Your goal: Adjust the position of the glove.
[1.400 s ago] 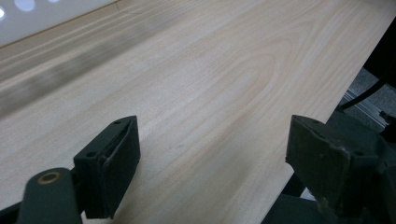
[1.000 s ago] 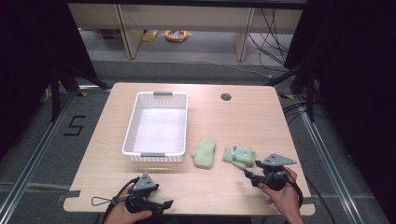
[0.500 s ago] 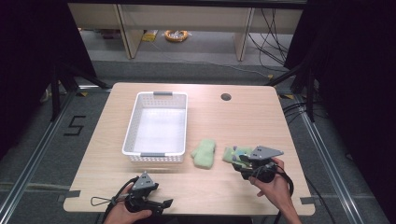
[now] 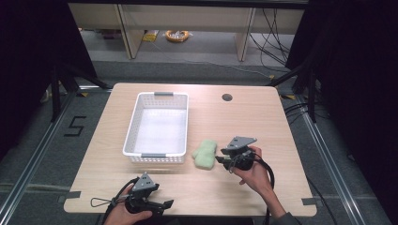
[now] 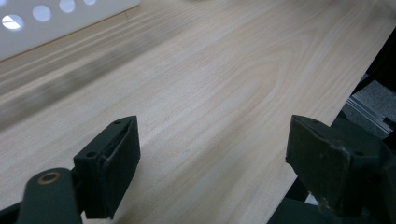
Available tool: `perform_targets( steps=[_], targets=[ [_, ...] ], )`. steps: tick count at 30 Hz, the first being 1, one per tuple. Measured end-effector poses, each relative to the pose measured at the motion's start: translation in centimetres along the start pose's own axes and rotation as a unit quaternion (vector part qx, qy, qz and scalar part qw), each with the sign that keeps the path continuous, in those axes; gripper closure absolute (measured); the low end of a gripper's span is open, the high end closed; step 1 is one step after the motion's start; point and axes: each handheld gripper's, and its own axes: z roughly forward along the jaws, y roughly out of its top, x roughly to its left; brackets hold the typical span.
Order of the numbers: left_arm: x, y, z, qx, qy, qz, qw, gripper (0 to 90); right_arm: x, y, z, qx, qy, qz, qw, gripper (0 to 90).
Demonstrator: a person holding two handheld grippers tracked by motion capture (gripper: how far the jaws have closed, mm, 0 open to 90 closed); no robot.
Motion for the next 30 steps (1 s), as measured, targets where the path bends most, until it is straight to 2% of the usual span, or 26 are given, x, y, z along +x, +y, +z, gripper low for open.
perform_targets(
  steps=[1, 2, 4, 6, 11, 13, 16, 17, 18, 19, 20, 21, 22, 23, 24, 28, 29, 30],
  targets=[
    [0.0, 0.0, 0.0, 0.0, 0.0, -0.001, 1.0, 17.2, -0.2, 0.2, 0.2, 0.005, 0.003, -0.004, 1.0, 62.3],
    [0.0, 0.0, 0.0, -0.001, 0.001, -0.004, 1.0, 17.2, -0.3, 0.7, 1.2, 0.004, 0.004, -0.009, 0.9999, 63.4],
    [0.0, 0.0, 0.0, -0.001, 0.001, -0.004, 1.0, 17.2, -0.3, 1.0, 1.6, 0.01, 0.007, -0.008, 0.9999, 63.9],
    [0.0, 0.0, 0.0, -0.001, 0.0, -0.003, 1.0, 17.2, -0.6, 1.6, 2.8, 0.012, 0.012, -0.009, 0.9998, 65.4],
    [0.0, 0.0, 0.0, 0.001, -0.001, 0.001, 1.0, 17.2, -1.0, 2.1, 4.1, 0.01, 0.019, 0.0, 0.9998, 66.3],
    [0.0, 0.0, 0.0, -0.001, -0.001, -0.001, 1.0, 17.2, -0.9, 2.2, 4.9, 0.021, 0.019, 0.009, 0.9996, 66.5],
    [0.0, 0.0, 0.0, -0.002, -0.001, -0.001, 1.0, 17.2, -1.0, 2.4, 5.1, 0.032, 0.025, 0.003, 0.9992, 66.5],
    [-0.1, 0.0, 0.0, -0.005, -0.002, -0.004, 1.0, 17.2, -1.0, 2.4, 5.5, 0.029, 0.022, 0.01, 0.9993, 66.4],
    [0.0, 0.1, 0.0, 0.0, 0.003, 0.002, 1.0, 17.2, -1.1, 2.4, 5.4, 0.037, 0.023, 0.004, 0.999, 66.4],
    [0.0, 0.1, 0.0, 0.0, 0.003, 0.001, 1.0, 17.2, -1.1, 2.3, 5.7, 0.03, 0.023, 0.008, 0.9992, 66.4],
    [0.0, 0.1, 0.0, 0.0, 0.003, 0.001, 1.0, 17.2, -1.3, 2.3, 5.6, 0.043, 0.027, 0.009, 0.9987, 66.4],
    [0.0, 0.1, 0.0, 0.0, 0.003, 0.001, 1.0, 17.2, -1.3, 2.3, 5.6, 0.043, 0.027, 0.009, 0.9987, 66.4],
    [-0.1, 0.0, 0.1, -0.003, -0.001, -0.002, 1.0, 17.2, -1.2, 2.1, 6.0, 0.048, 0.03, 0.024, 0.9981, 66.4],
    [-0.1, 0.0, 0.1, -0.003, -0.001, -0.002, 1.0, 17.2, -1.2, 2.1, 6.0, 0.048, 0.03, 0.024, 0.9981, 66.4],
    [0.0, 0.0, 0.0, 0.0, -0.003, 0.001, 1.0, 17.2, -1.3, 1.8, 6.4, 0.061, 0.026, 0.025, 0.9975, 66.9],
    [-0.2, 0.0, 0.2, -0.008, -0.001, -0.009, 0.9999, 17.2, -1.5, 1.5, 6.6, 0.058, 0.029, 0.026, 0.9975, 68.9],
    [-0.1, 0.0, 0.2, -0.001, 0.0, -0.01, 0.9999, 17.2, -1.6, 1.5, 6.6, 0.063, 0.03, 0.026, 0.9973, 70.4],
    [-0.2, 0.0, 0.2, -0.009, -0.002, -0.009, 0.9999, 17.2, -1.3, 1.4, 6.7, 0.057, 0.026, 0.035, 0.9974, 74.6]
  ],
)
